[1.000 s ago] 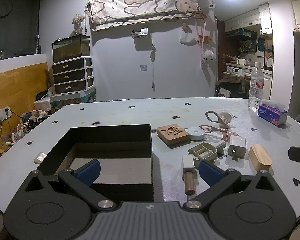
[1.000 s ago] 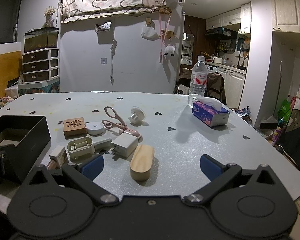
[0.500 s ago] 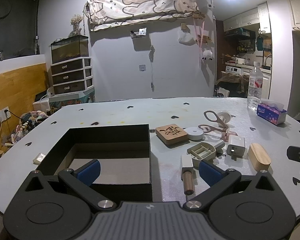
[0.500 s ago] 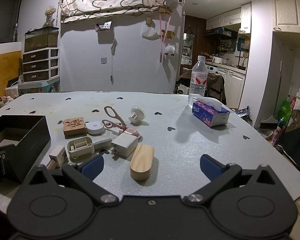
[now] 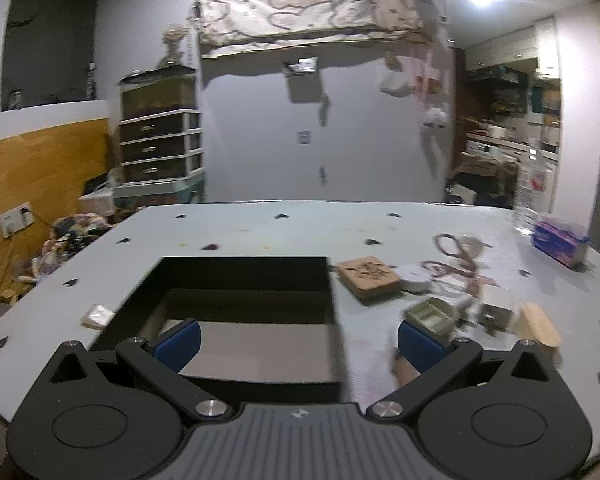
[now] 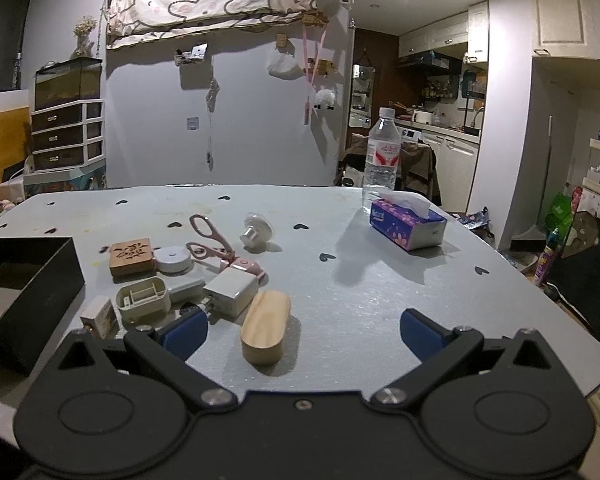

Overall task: Organize rigid objects
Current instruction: 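Move the right tool to the wooden brush and close on it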

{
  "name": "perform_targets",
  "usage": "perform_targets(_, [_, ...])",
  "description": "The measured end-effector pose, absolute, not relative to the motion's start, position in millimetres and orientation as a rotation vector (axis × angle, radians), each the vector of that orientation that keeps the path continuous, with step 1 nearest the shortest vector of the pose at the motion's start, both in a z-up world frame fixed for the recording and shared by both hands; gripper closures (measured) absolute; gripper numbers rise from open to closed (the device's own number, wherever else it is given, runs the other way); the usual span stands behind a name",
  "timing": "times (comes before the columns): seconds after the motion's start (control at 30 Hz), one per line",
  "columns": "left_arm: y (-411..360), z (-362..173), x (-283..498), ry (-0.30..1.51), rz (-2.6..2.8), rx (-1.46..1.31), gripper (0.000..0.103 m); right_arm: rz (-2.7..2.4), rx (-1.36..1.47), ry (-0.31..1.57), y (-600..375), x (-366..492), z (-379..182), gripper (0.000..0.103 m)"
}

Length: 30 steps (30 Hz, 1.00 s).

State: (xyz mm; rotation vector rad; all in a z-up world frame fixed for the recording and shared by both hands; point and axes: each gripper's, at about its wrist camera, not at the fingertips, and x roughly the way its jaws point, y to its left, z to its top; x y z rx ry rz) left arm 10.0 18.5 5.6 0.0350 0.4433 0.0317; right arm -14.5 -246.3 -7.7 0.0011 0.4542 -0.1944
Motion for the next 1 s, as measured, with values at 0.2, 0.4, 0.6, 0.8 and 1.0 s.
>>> perform_targets(0.2, [55, 12, 21, 0.441, 0.132, 0.012, 0.000, -0.213, 0.005, 0.465, -250, -7, -12, 0.000])
perform_targets(0.4, [90, 18, 32, 0.446, 0.197, 0.007, 0.000, -0.226, 0.015, 0.482, -252, 6, -19, 0.000])
perform_targets(0.6, [119, 19, 45, 0.447, 0.247, 0.053, 0.000, -0.236, 0.049, 0.490, -256, 25, -29, 0.000])
perform_targets(0.8, [140, 6, 61, 0.461, 0.211, 0.055, 0.000, -0.264, 0.147, 0.497, -265, 50, -43, 0.000])
perform_targets(1.0, [152, -10, 72, 0.509, 0.193, 0.039, 0.011, -0.227, 0.167, 0.576, -261, 80, -56, 0.000])
